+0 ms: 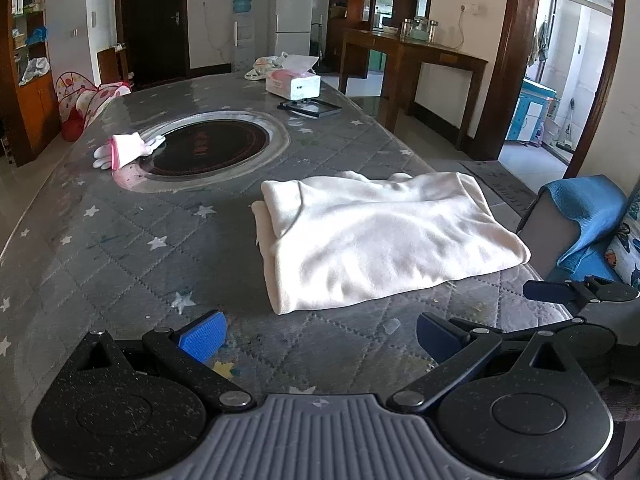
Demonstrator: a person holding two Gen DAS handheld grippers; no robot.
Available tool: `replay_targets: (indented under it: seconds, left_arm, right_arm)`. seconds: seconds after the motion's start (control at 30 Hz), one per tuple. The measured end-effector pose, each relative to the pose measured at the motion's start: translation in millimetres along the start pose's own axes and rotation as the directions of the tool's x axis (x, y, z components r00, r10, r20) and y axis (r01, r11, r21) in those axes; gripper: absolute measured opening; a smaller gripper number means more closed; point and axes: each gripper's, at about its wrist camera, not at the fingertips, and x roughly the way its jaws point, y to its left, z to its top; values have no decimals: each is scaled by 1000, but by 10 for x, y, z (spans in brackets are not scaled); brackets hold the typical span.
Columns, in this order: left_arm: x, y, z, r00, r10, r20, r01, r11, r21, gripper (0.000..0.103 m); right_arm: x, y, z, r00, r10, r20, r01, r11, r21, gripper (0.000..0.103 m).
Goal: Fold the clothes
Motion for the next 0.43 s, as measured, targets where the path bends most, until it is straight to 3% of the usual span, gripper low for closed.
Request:
replay_targets:
  seconds: [0.43]
  left_arm:
    - [8, -71, 2, 1000, -7, 8, 7, 1000, 27, 103]
  right_arm:
    - [-14, -44, 14, 1000, -13, 16, 12, 999, 29, 103]
